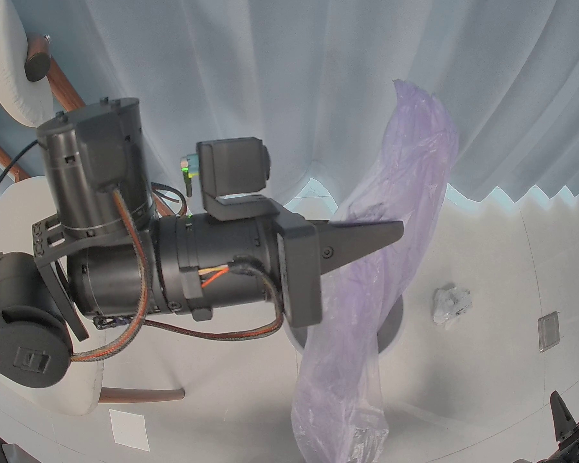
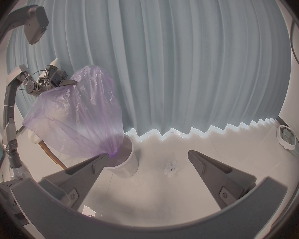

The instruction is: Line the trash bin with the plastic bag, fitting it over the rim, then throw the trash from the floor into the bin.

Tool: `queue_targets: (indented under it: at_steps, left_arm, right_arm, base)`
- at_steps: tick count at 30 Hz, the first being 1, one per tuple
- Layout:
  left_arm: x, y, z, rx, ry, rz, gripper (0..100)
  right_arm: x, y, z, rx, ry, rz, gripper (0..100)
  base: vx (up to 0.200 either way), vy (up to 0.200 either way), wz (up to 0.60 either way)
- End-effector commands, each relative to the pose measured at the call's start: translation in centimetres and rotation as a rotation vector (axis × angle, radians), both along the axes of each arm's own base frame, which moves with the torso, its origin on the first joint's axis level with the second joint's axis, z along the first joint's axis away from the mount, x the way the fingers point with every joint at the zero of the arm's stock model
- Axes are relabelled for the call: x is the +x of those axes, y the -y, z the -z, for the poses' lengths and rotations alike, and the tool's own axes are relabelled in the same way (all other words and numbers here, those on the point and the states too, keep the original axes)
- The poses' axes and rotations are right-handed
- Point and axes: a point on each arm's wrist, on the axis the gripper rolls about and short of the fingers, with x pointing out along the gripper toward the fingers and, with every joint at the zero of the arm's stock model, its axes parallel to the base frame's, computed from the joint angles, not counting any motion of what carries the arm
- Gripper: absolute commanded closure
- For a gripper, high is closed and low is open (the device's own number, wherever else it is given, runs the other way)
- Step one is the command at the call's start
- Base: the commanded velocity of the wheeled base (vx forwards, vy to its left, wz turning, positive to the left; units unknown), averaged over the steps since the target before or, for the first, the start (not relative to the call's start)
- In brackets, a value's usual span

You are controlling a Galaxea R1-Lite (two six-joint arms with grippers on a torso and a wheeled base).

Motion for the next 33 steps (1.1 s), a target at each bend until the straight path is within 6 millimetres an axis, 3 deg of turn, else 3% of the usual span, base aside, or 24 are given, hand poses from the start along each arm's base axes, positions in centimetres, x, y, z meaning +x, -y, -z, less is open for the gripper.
queue_targets:
  at_steps: [1, 18, 33]
  left_arm:
    - [0.3, 0.2, 0.7, 0.017, -0.011, -0.003, 100]
    - [2.6, 1.6, 4.0, 0.074, -0.064, -0.022, 100]
    - [4.4, 2.0, 5.7, 0.094, -0.082, -0.046, 100]
  right_arm:
    - [0.0, 0.0, 0.5, 0.0, -0.001, -0.001, 0]
    - [0.0, 0.0, 0.5, 0.001, -0.001, -0.001, 0]
    - [0.0, 0.0, 0.5, 0.001, -0.001, -0.001, 0]
  base:
    - [0.0, 0.0, 0.0]
    - [0.0, 0.0, 0.0]
    - [0.0, 0.0, 0.0]
